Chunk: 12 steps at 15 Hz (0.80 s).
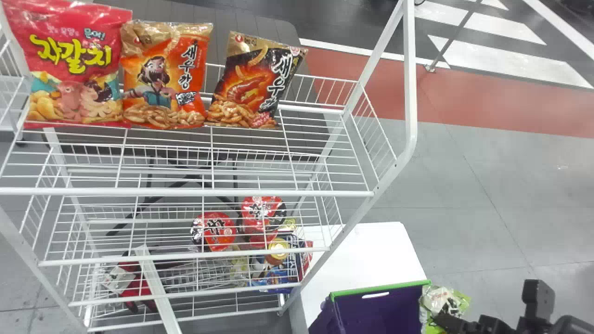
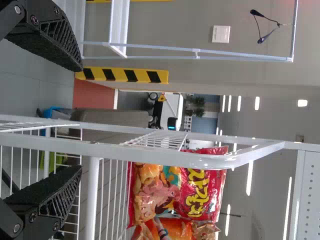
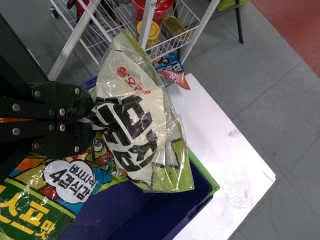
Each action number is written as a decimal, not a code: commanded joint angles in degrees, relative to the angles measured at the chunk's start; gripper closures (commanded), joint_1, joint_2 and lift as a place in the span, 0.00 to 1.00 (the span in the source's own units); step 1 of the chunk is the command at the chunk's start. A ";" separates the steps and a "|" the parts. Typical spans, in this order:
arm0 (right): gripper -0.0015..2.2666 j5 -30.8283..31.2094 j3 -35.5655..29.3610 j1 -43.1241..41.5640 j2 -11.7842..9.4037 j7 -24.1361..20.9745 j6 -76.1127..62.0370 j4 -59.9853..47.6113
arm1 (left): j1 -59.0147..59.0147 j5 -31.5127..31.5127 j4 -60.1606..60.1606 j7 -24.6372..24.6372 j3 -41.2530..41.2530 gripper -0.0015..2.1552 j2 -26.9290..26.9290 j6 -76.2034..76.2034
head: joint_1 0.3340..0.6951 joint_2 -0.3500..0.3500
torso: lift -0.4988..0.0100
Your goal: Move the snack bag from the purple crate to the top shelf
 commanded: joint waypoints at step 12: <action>0.76 0.03 0.00 0.11 0.37 0.00 -0.47 0.00 | 0.00 0.09 0.03 0.00 0.00 0.06 0.18 0.00 | 1.00 0.00 | 1.00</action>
